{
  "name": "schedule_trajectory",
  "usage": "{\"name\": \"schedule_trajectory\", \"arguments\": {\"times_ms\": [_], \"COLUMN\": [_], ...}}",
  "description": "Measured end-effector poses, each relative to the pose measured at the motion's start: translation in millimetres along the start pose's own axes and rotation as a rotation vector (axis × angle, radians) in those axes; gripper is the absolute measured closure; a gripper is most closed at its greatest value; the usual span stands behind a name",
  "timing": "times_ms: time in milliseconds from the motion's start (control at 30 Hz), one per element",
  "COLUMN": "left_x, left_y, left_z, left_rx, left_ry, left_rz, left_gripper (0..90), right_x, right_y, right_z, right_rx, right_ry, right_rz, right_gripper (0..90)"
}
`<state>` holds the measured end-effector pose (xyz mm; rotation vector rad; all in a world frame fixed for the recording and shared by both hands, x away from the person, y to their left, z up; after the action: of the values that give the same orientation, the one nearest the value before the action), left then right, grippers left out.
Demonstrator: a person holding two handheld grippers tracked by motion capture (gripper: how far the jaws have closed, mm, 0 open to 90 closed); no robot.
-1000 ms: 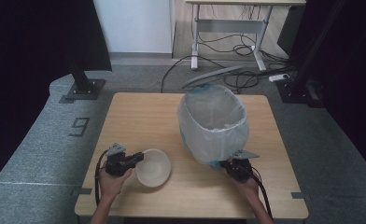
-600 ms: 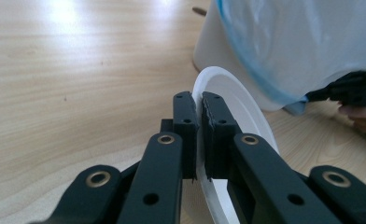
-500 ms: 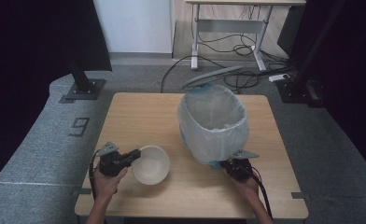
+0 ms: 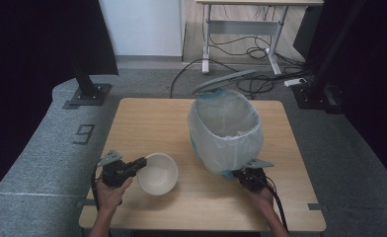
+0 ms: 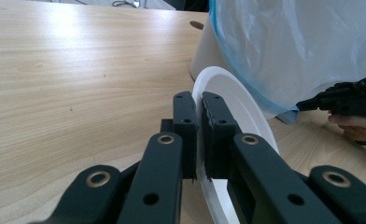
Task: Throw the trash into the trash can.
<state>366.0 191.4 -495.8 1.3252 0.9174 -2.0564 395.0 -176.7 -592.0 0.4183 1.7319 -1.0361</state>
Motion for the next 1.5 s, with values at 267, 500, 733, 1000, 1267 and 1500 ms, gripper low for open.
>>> {"name": "schedule_trajectory", "arguments": {"times_ms": [267, 500, 733, 1000, 1267, 1500], "left_x": [-7.6, -17.5, -24.1, -37.2, -41.2, -50.7], "left_y": [-3.6, -6.7, -6.1, -9.2, -5.8, -4.8], "left_z": [6.0, 17.9, 25.8, 35.8, 43.4, 51.0], "left_rx": [0.019, 0.05, 0.076, 0.099, 0.117, 0.127], "left_ry": [0.009, 0.022, 0.03, 0.041, 0.042, 0.057], "left_rz": [0.019, 0.046, 0.054, 0.085, 0.084, 0.086], "left_gripper": [85.4, 85.4, 85.4, 85.4, 85.4, 85.5], "right_x": [0.1, 0.2, 0.3, 0.3, 0.5, 0.7], "right_y": [0.2, 0.2, 0.1, 0.0, 0.1, 0.0], "right_z": [0.7, 0.5, 0.7, 0.4, 1.1, 1.3], "right_rx": [-0.003, 0.0, -0.002, -0.004, -0.007, -0.01], "right_ry": [0.002, 0.002, 0.003, 0.008, 0.014, 0.016], "right_rz": [0.0, 0.002, 0.002, 0.006, 0.008, 0.007], "right_gripper": [89.8, 89.8, 89.8, 89.8, 89.8, 89.8]}}
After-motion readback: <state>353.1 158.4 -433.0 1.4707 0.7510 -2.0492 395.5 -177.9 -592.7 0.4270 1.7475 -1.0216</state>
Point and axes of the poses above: each handheld gripper's, and its own axes: y roughly forward along the jaws, x roughly out of its underside, z roughly to its right, the point moved 8 cm from there along y, roughly forward along the jaws, and after that the axes turned 11 degrees about z, right-handed, at the moved point
